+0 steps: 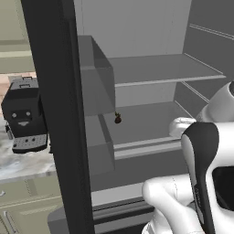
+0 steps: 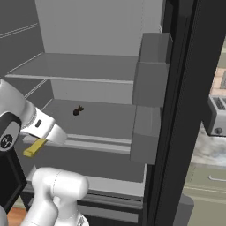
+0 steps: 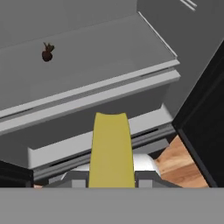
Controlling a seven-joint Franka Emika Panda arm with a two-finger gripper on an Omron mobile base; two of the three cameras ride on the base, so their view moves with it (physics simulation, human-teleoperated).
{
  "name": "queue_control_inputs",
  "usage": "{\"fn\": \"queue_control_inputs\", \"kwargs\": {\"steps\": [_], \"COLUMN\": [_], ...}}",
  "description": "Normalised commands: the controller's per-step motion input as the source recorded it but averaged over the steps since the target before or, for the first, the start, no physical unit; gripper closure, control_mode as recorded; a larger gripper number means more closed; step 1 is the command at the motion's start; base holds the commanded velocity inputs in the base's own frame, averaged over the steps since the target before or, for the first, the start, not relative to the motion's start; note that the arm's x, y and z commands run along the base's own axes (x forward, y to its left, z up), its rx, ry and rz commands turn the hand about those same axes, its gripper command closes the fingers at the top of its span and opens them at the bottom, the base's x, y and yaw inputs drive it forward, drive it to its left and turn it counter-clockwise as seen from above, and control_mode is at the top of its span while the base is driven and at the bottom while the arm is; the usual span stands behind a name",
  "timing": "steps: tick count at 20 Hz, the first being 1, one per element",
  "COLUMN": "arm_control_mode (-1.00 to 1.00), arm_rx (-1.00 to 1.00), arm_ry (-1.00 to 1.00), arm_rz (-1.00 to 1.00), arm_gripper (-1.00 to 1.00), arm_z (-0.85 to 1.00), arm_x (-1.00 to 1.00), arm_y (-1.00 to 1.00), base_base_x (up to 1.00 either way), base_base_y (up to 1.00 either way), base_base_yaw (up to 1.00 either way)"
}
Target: Retrieve the butter from the fridge and place it on a plate on the dining table. Then retrieve the butter knife by the fridge and place it near the plate.
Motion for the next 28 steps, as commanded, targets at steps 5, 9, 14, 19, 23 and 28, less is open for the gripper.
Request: {"fn": "queue_control_inputs", "kwargs": {"steps": [5, 9, 14, 19, 23, 28], "arm_control_mode": [1.0, 1.0, 1.0, 1.0, 1.0, 1.0], "arm_rx": [0.0, 0.0, 0.0, 0.0, 0.0, 0.0], "arm_ry": [0.0, 0.0, 0.0, 0.0, 0.0, 0.0], "arm_rz": [0.0, 0.0, 0.0, 0.0, 0.0, 0.0], "arm_gripper": [1.0, 1.0, 1.0, 1.0, 1.0, 1.0], "arm_z": [0.0, 0.0, 0.0, 0.0, 0.0, 0.0], "arm_x": [0.0, 0.0, 0.0, 0.0, 0.0, 0.0], "arm_y": [0.0, 0.0, 0.0, 0.0, 0.0, 0.0], "base_base_x": [-0.49, -0.51, -0.67, -0.8, -0.75, -0.86], "base_base_y": [0.0, 0.0, 0.0, 0.0, 0.0, 0.0], "base_base_yaw": [-0.06, -0.06, -0.08, -0.14, -0.25, -0.42]}}
